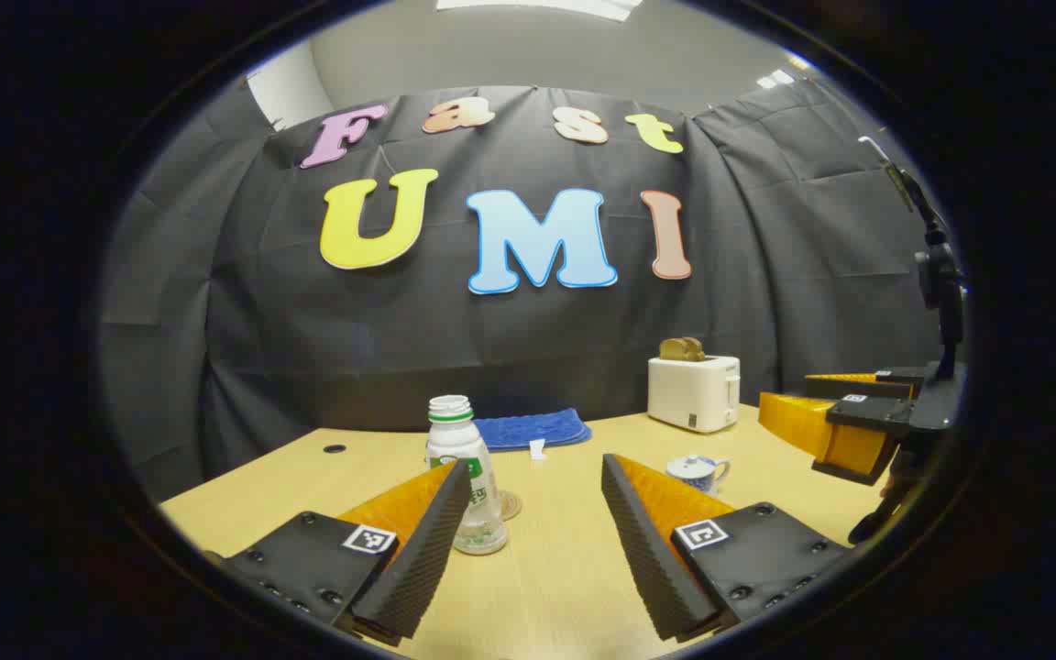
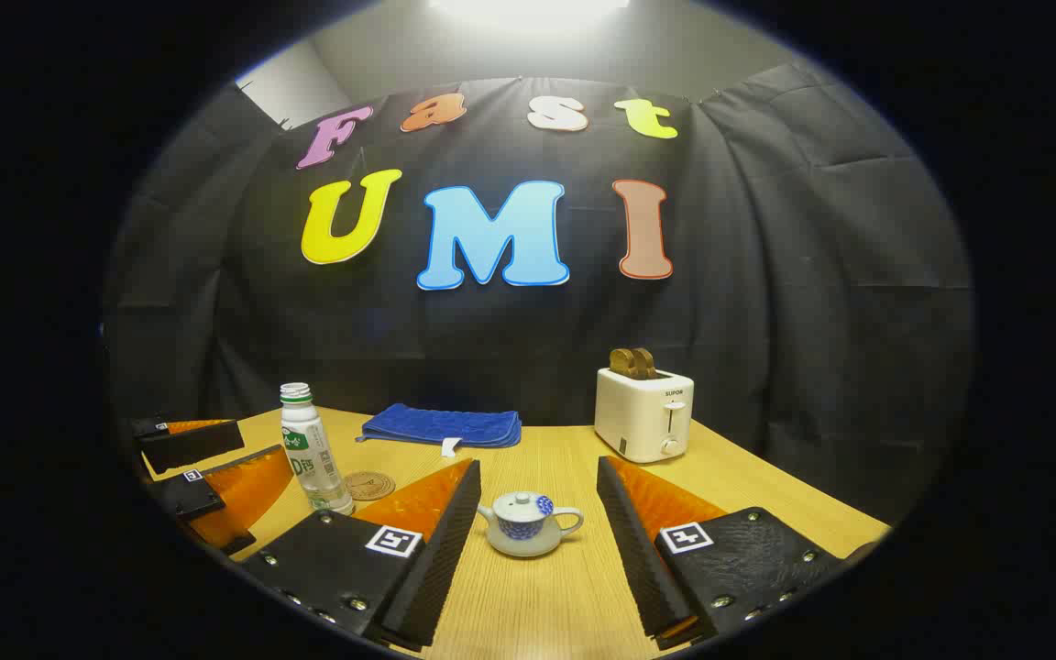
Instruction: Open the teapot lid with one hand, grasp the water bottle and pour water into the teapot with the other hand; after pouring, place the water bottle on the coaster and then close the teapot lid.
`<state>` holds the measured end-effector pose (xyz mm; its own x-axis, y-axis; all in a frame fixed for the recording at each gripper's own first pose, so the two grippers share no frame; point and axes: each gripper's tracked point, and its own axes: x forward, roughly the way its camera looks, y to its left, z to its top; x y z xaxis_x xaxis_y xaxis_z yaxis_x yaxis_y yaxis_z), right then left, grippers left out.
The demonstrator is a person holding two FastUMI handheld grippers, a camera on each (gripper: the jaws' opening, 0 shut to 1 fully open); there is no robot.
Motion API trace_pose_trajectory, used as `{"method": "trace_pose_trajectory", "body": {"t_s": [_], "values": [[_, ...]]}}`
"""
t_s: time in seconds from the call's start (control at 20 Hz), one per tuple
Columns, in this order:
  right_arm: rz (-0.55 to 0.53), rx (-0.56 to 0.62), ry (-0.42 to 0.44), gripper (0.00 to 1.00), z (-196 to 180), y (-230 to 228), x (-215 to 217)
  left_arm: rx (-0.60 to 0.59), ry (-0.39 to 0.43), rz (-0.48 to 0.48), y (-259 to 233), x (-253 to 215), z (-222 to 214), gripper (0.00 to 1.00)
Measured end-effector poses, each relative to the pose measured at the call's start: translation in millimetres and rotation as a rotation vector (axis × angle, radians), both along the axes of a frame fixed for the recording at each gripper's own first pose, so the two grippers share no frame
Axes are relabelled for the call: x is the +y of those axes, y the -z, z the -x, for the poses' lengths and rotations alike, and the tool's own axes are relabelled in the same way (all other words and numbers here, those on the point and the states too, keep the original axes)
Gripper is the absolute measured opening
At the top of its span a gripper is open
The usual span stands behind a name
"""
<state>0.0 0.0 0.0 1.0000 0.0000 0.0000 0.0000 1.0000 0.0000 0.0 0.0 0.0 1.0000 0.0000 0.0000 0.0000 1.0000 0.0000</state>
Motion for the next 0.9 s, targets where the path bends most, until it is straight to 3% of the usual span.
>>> {"method": "trace_pose_trajectory", "body": {"t_s": [0.9], "values": [[-0.022, 0.016, 0.0, 0.8, 0.0, 0.2, 1.7, -0.002, -0.006, 0.004, -3.6, 1.4, 2.5, 1.0]]}}
